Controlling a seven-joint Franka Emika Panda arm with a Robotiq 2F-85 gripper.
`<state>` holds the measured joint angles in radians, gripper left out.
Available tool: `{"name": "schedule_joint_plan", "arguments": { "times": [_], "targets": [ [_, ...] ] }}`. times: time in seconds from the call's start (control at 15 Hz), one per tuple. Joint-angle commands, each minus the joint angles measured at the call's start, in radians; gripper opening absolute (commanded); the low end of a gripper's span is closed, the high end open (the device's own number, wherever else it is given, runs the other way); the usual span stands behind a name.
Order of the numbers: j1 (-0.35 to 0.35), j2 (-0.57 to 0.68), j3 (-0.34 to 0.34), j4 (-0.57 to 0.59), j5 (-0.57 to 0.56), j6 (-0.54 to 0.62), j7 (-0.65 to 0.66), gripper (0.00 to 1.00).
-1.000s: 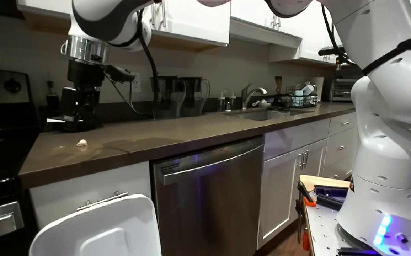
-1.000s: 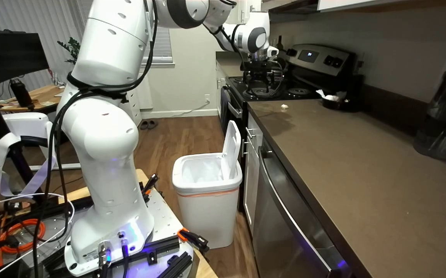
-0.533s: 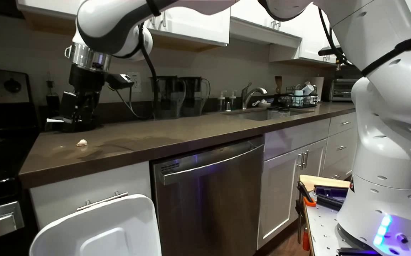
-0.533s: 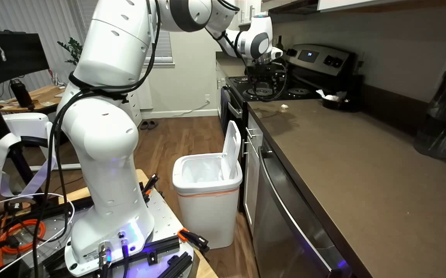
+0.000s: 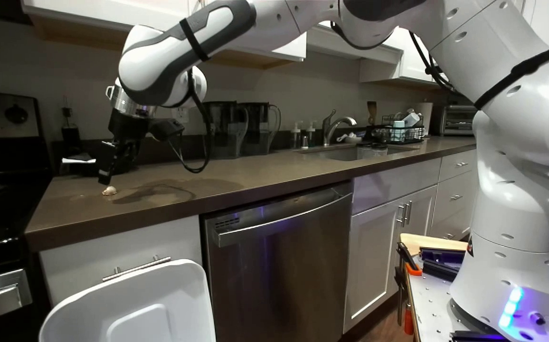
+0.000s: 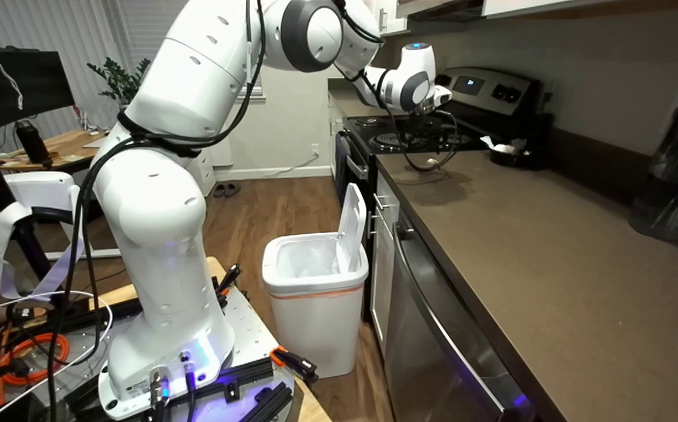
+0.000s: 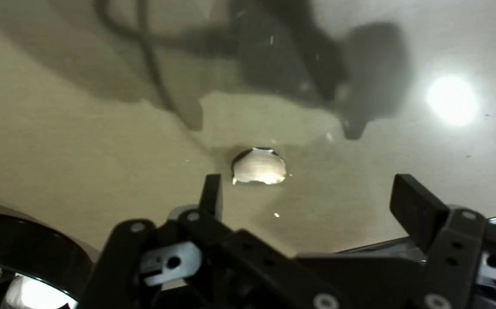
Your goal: Remove the litter from the countertop and throw it in the trash
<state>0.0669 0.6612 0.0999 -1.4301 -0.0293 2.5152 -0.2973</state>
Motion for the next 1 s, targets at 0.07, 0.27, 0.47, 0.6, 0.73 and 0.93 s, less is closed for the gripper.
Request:
{"name": "schedule_joint_plan", "arguments": {
  "times": [0.07,0.27,0.47,0.6,0.73,0.93],
  "targets": [
    [-0.056,0.104,0.039,0.085,0.015,0.108,-0.059,1.0],
    [-0.081,0.144,0.066,0.106,0.021,0.163,-0.063,0.86],
    [-0.096,0.166,0.085,0.124,0.02,0.172,-0.061,0.55],
    [-0.095,0.17,0.084,0.136,0.016,0.162,-0.053,0.42],
    [-0.089,0.168,0.079,0.144,0.011,0.151,-0.044,0.28],
    [-0.08,0.158,0.07,0.146,0.005,0.131,-0.031,0.1]
  ]
}}
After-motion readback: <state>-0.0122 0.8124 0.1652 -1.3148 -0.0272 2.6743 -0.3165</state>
